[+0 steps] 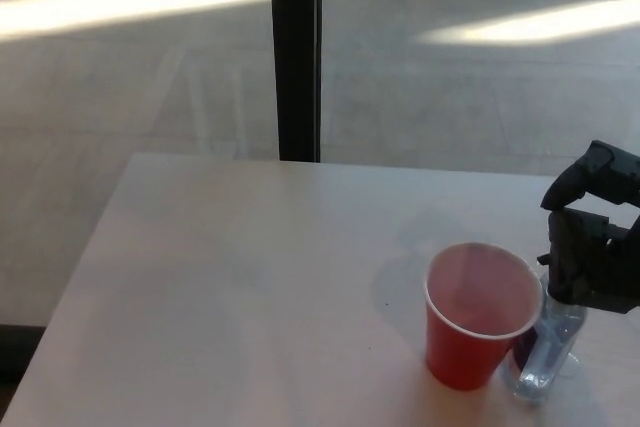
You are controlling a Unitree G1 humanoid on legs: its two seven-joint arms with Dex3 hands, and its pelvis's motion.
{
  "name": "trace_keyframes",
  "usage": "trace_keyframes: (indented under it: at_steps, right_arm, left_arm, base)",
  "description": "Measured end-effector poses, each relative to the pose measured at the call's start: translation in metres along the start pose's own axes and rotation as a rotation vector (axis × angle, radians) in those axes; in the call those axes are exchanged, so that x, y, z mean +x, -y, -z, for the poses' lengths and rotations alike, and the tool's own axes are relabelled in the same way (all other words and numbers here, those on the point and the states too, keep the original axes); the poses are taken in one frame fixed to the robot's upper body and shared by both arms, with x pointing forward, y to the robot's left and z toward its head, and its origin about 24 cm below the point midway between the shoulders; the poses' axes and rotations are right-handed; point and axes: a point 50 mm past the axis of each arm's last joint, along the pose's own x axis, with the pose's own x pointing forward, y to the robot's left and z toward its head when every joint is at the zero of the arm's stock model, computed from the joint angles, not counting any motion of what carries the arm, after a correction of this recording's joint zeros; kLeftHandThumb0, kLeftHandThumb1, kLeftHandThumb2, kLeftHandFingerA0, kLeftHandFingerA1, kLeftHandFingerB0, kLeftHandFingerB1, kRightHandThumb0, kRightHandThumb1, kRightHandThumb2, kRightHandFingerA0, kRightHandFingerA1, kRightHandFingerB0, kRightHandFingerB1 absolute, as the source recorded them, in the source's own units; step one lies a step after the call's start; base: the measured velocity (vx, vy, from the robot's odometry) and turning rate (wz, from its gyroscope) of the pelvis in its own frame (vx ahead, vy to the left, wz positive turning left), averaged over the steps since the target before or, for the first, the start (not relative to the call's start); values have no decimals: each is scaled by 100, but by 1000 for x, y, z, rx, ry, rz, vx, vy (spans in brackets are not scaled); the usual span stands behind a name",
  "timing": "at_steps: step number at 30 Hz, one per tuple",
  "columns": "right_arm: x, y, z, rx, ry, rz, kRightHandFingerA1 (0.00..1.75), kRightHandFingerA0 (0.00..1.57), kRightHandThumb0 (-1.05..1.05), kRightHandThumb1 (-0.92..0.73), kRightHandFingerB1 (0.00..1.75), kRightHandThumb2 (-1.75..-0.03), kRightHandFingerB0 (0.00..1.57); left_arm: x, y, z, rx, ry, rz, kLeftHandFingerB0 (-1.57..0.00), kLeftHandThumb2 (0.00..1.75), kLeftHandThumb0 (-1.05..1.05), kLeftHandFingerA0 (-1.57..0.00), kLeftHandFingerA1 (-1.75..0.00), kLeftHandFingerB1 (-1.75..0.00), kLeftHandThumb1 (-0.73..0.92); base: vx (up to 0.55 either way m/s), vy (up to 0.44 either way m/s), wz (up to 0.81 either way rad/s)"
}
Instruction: The robot uses its right hand fist to press the hand soap kept in the middle of the table to get liquid hand soap out
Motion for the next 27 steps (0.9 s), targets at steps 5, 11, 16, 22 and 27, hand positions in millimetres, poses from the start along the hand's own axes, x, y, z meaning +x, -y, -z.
trace_keyframes:
  at_steps: [5,11,16,22,27]
  right_arm:
    - [0,2,0,-8,2,4,175,108,-22,-43,159,-134,83]
    - [1,5,2,-11,6,13,175,109,-22,-48,151,-130,85]
    - [1,6,3,-9,13,18,175,108,-22,-50,156,-128,79]
    - [2,6,3,-8,22,18,175,107,-22,-48,156,-134,80]
    - [2,8,4,1,28,21,175,103,-24,-47,159,-134,77]
  left_arm:
    - [0,0,-2,-2,4,1,-54,97,-30,-73,-89,-79,56]
    - [0,1,-6,-6,16,2,-58,97,-31,-75,-90,-81,55]
    - [1,2,-9,-8,24,4,-57,95,-31,-71,-87,-80,56]
    - [1,3,-13,-11,34,7,-56,96,-31,-74,-90,-80,55]
    - [1,4,-15,-14,35,8,-64,109,-32,-73,-85,-81,51]
  base:
    - [0,0,0]
    - [0,0,0]
    - [0,0,0]
    - [0,0,0]
    - [0,0,0]
